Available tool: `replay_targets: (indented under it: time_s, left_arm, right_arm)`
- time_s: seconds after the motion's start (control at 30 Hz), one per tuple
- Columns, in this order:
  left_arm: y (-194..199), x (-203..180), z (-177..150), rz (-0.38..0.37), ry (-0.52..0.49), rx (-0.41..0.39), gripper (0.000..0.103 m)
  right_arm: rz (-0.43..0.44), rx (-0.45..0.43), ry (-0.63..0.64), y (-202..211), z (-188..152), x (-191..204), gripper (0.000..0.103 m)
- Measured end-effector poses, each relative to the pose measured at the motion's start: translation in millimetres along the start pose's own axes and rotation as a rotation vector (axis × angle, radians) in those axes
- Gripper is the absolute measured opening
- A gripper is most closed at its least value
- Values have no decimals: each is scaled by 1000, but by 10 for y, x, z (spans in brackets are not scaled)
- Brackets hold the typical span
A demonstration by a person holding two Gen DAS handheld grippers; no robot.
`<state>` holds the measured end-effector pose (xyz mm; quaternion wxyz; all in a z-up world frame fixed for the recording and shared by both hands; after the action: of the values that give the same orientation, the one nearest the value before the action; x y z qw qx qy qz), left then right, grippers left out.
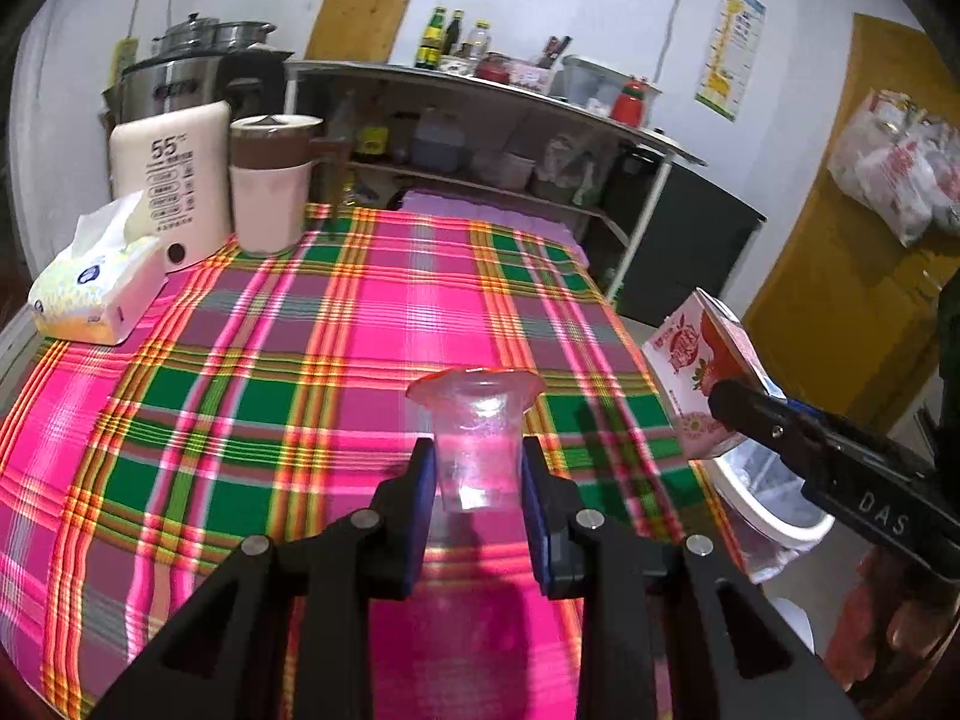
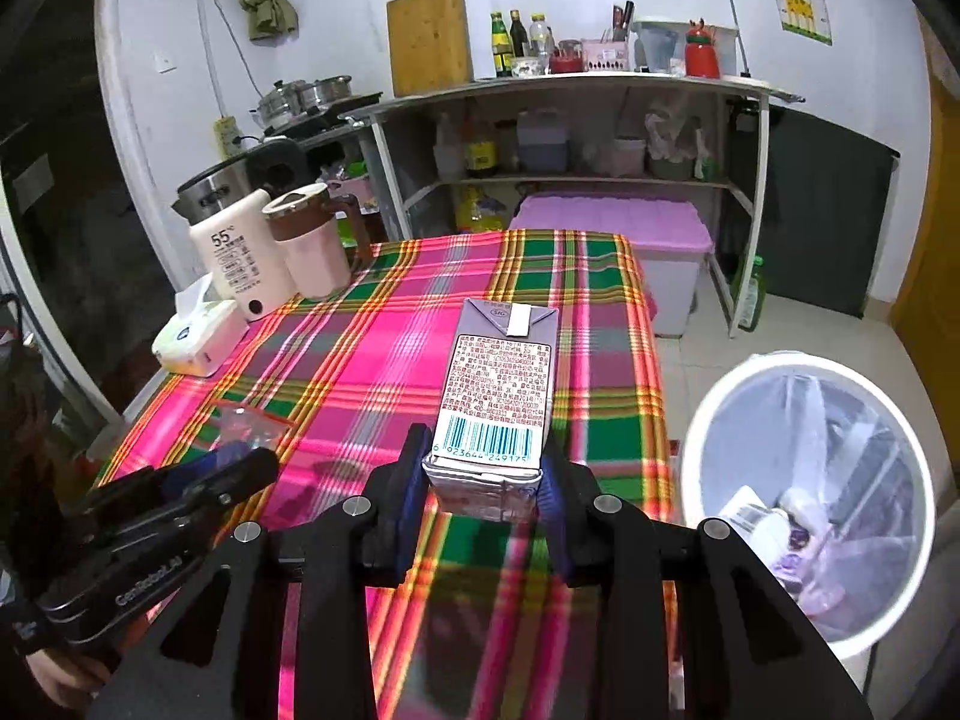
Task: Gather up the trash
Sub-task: 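Carry the clear cup and pink juice carton over the trash bin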
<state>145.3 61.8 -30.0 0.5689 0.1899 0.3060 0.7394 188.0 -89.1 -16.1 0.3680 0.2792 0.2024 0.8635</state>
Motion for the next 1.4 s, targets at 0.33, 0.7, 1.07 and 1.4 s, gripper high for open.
replay_targets:
  time_s: [0.33, 0.7, 1.07, 1.4]
  left_arm:
    - [219, -385, -30, -38, -64, -19, 29]
    - [227, -773, -57, -68, -124, -6, 29]
    - [224, -1172, -98, -101, -184, 8, 29]
    - [174, -1595, -118, -141, -249, 16, 29]
  right_arm:
    - [-6, -33, -7, 344, -136, -137, 35]
    - [-34, -52, -49, 592, -253, -440, 35]
    - [-74, -72, -98, 814, -313, -780, 35]
    - [-122, -89, -159, 991, -398, -1147, 35]
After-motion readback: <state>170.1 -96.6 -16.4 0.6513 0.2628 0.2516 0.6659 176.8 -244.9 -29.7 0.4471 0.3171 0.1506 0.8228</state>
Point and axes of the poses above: each gripper's, at about its wrist camera, not at the fingertips, and y roughly against the way its jaws point, x to its left, z to its top, the point moved 5 cm from there along -y, roughly the way its jaws point, and after that the axes turned 15 degrees about z, right-handed, at the moved point
